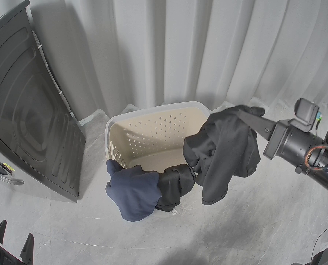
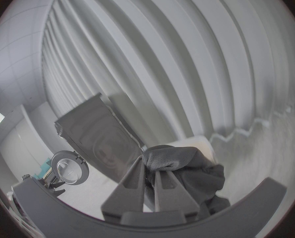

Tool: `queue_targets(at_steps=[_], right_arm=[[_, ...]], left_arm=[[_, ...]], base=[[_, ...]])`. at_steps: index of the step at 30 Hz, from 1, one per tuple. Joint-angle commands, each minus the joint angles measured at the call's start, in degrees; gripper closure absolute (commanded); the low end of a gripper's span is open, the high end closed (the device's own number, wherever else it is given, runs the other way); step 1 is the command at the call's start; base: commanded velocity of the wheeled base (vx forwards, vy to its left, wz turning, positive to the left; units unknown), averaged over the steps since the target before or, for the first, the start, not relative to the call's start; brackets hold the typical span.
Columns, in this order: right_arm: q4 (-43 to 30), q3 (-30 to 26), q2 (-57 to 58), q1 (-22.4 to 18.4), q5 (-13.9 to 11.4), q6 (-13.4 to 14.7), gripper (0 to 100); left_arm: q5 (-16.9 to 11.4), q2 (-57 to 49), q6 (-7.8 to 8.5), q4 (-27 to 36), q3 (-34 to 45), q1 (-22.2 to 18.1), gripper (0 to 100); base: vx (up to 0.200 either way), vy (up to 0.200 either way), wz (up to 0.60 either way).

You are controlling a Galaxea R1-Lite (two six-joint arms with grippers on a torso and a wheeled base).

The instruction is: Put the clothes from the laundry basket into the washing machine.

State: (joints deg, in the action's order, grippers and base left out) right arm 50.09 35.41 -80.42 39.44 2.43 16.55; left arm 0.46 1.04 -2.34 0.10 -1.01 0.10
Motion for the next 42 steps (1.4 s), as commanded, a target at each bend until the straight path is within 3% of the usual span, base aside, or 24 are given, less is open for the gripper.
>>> queue_targets(at_steps=[1,5,18,23,42], right_arm=[[5.5,-2.8,3.8,-0.9,-2.9,-5.7,100],[5.5,-3.9,3.9,-0.8,-2.7,-9.3,100],[5.4,-5.9,3.7,-0.9,-2.3,-9.3,100],[5.3,-6.1,3.4,-0.9,-0.5,-9.2,100],[5.5,-6.9,1.9,-1.2,-0.3,-7.3,100]], left_arm=[[0.0,-0.7,0.32,0.0,0.8,0.1,0],[0.0,-0.7,0.23,0.0,0.8,0.1,0],[0.0,-0.7,0.06,0.0,0.8,0.1,0],[-0.1,-0.7,0.14,0.0,0.8,0.1,0],[-0.1,-0.7,-0.03,0.0,0.8,0.1,0]], base=[[0.0,0.0,0.0],[-0.15,0.0,0.0],[-0.185,0.0,0.0],[0.0,0.0,0.0],[0.0,0.2,0.0]])
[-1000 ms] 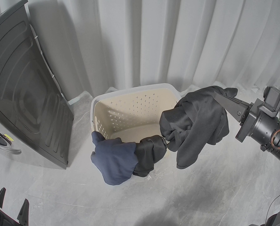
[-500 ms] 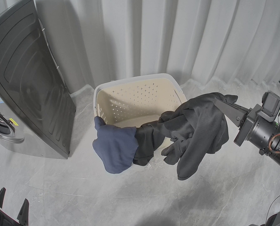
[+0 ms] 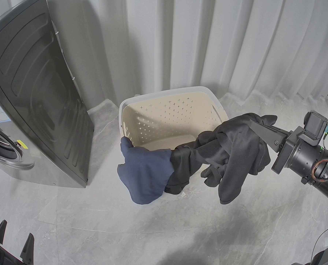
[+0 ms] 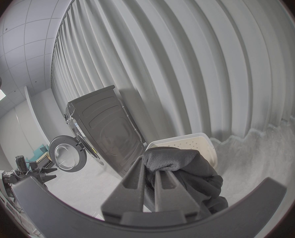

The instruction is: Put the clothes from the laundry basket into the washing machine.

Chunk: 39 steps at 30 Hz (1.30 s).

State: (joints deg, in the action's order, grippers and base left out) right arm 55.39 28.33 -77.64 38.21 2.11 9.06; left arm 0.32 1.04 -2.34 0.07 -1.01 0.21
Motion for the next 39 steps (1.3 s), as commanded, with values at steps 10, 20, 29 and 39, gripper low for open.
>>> queue_targets(at_steps=[10,20,29,39], right_arm=[[0.2,0.8,-1.6,-1.7,0.1,0.2,100],[0.3,0.8,-2.6,-1.8,0.1,1.4,100],[1.2,1.6,-4.4,-1.8,3.3,1.5,100],[1.1,1.6,-4.6,-1.8,3.9,1.5,100]], left_arm=[[0.0,-0.7,-0.03,0.0,0.8,0.0,0],[0.0,-0.7,-0.03,0.0,0.8,0.0,0],[0.1,-0.7,-0.03,0.0,0.8,0.0,0],[0.1,-0.7,-0.03,0.0,0.8,0.0,0]], base=[[0.0,0.2,0.0],[0.0,0.2,0.0],[0.0,0.067,0.0],[-0.2,0.0,0.0]])
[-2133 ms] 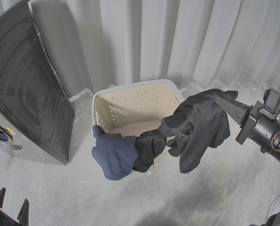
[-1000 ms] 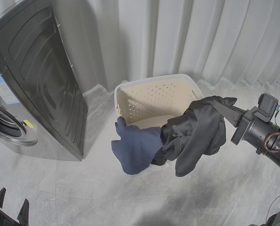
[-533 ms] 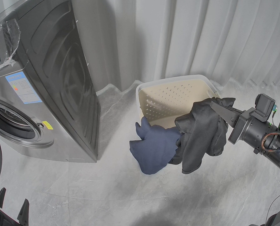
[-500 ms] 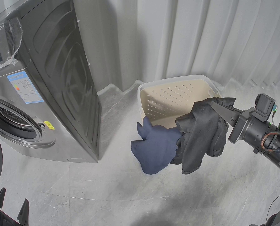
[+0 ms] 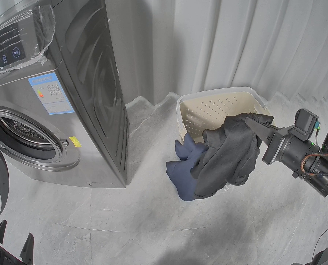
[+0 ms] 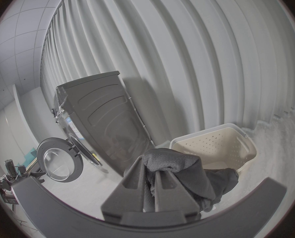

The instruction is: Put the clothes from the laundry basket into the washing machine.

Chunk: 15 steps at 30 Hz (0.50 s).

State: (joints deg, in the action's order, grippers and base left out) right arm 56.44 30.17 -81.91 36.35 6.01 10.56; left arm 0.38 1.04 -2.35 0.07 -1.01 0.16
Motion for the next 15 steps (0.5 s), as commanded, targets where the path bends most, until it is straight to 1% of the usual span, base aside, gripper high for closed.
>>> queue_targets(at_steps=[1,8,14,15], right_arm=[[0.1,-0.2,-0.4,0.0,0.0,0.0,100],[0.1,-0.6,-0.9,0.6,0.0,0.1,100],[0.1,-0.6,-0.9,0.7,0.0,0.0,100],[0.1,-0.6,-0.9,0.7,0.0,0.0,100]], left_arm=[[0.1,-0.7,-0.02,0.0,0.8,0.0,0],[0.1,-0.7,-0.11,0.0,0.8,-0.1,0],[0.1,-0.7,-0.11,0.0,0.8,0.0,0],[0.1,-0.7,-0.02,0.0,0.8,0.0,0]], base=[[-0.2,0.0,0.0],[-0.2,0.0,0.0],[0.0,0.0,0.0],[0.0,0.2,0.0]])
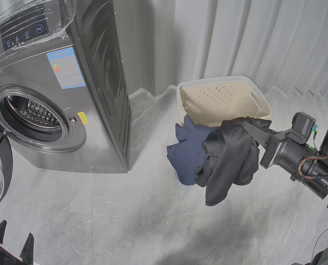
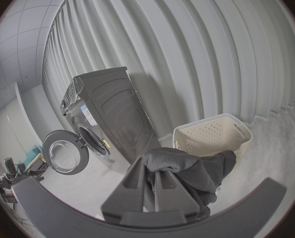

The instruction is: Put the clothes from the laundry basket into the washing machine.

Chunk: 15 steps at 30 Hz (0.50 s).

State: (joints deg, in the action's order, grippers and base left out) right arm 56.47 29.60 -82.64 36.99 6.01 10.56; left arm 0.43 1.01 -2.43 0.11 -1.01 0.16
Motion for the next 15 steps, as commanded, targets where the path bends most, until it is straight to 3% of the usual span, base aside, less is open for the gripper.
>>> queue_targets(at_steps=[1,15], right_arm=[[0.0,-0.1,-0.2,0.1,0.0,0.0,100],[0.0,-0.2,-0.2,0.3,-0.1,0.1,100]], left_arm=[[-0.1,-0.7,-0.04,0.0,0.8,0.0,0],[-0.1,-0.7,-0.04,0.0,0.8,0.0,0]], base=[[0.0,0.2,0.0],[0.0,0.2,0.0]])
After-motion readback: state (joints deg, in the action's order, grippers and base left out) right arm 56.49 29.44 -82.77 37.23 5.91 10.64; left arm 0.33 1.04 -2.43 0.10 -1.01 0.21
